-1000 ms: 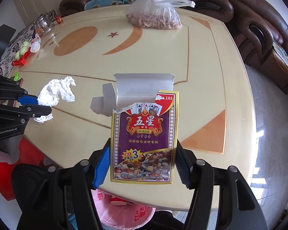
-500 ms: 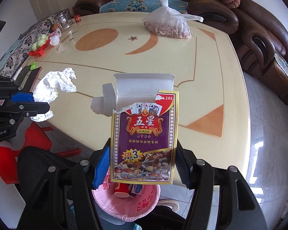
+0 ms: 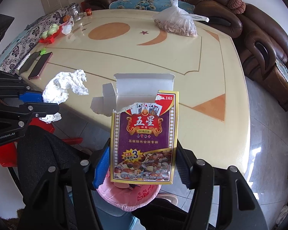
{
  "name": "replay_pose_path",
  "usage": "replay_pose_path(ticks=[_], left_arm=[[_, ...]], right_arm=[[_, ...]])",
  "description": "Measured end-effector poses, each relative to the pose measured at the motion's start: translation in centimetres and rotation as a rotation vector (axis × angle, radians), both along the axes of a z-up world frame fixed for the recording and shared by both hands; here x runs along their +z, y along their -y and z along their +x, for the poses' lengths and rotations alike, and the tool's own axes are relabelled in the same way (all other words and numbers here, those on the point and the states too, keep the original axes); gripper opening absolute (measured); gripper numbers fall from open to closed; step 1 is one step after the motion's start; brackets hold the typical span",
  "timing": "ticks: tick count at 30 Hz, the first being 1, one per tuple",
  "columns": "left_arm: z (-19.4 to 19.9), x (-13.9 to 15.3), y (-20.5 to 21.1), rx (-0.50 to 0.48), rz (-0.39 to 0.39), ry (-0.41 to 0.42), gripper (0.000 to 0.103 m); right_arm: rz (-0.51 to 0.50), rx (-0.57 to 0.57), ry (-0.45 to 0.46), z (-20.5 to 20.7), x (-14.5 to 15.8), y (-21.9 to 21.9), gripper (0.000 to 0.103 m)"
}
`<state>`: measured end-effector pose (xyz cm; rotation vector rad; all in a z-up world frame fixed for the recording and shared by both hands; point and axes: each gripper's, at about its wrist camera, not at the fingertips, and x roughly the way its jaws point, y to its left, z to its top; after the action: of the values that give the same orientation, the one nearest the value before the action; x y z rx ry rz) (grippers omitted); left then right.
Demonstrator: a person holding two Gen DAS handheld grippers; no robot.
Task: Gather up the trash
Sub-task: 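Lift tissue and poker box off the table toward the pink bin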
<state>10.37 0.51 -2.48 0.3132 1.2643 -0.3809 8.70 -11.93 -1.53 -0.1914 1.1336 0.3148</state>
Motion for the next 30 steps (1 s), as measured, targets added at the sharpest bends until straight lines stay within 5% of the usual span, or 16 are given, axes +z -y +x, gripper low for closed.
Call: replay_pose_path(ticks=[11,30], left_arm=[[-3.0,-3.2,1.3,-0.028,-0.026,-0.004,0.017],[-5.7,-11.7,2.7,-0.01,-0.114,-0.122,0.016]], right_arm=[[0.001,0.015,-0.025,-3.7,-2.4,-0.1,0.059],[0.025,-0.065,-0.158,-6.7,-11.1,1.8,0.059]])
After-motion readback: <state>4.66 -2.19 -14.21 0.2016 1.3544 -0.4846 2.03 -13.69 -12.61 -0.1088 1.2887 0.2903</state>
